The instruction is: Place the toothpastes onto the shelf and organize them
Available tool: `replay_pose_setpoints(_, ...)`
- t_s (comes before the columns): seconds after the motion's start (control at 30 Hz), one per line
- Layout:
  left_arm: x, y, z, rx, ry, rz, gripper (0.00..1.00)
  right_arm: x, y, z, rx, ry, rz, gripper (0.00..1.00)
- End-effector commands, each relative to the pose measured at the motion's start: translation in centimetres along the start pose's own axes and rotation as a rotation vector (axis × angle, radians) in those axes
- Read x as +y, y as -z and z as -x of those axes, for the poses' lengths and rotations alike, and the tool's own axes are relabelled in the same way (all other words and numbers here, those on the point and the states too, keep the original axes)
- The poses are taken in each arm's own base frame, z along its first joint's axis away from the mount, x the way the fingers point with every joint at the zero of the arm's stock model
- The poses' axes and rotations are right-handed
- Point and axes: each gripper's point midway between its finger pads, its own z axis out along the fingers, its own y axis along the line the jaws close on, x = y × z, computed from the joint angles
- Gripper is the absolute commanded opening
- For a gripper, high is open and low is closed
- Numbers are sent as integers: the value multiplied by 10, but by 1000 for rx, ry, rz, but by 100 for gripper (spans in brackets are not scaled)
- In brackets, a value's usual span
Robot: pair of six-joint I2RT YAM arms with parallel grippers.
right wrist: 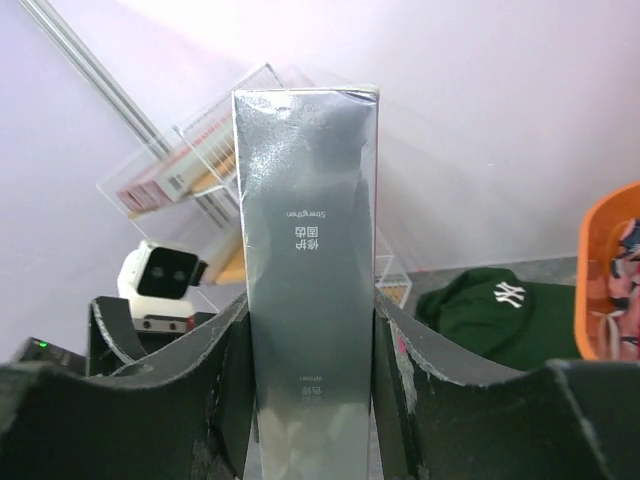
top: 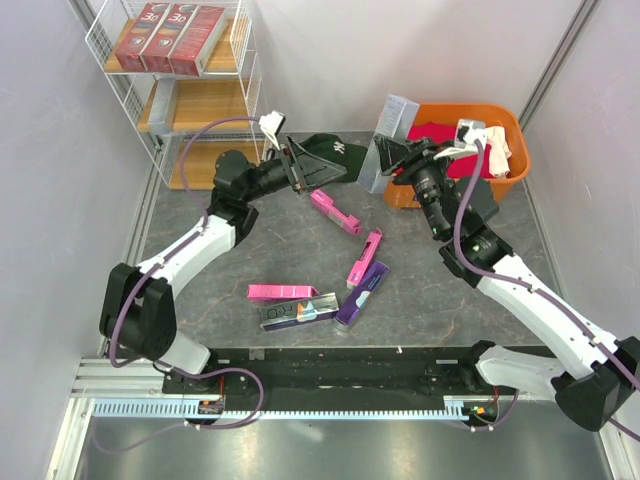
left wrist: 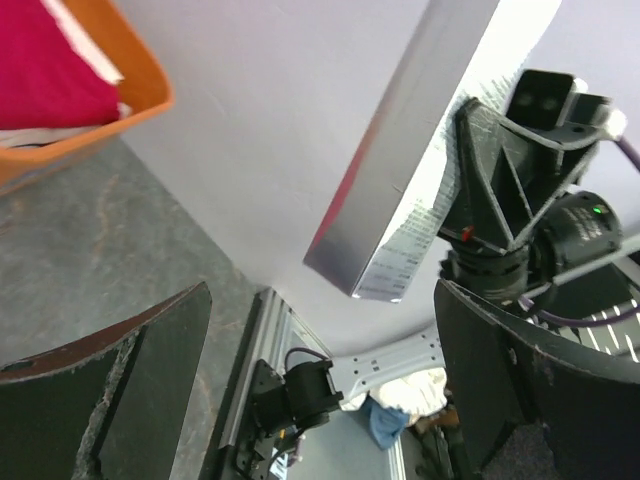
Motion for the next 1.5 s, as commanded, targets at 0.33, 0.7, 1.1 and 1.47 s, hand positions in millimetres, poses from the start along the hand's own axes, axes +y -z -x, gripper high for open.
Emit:
replay_pose_setpoints(0.33, -88, -30, -28, 95, -129, -390, 100, 38, 41, 92, -344, -292, 204, 52)
replay_pose_setpoints(0.7, -101, -46, -41, 174, -107, -456, 91, 47, 42, 93, -327, -310, 245, 52)
replay_pose_setpoints(1.1, -114, -53, -46, 181, -113, -503, 49, 46, 40, 88, -313, -328, 239, 54)
replay_pose_setpoints(1.47, -93, -37, -34, 119, -102, -440, 24, 17, 40, 90, -340, -301, 88, 94)
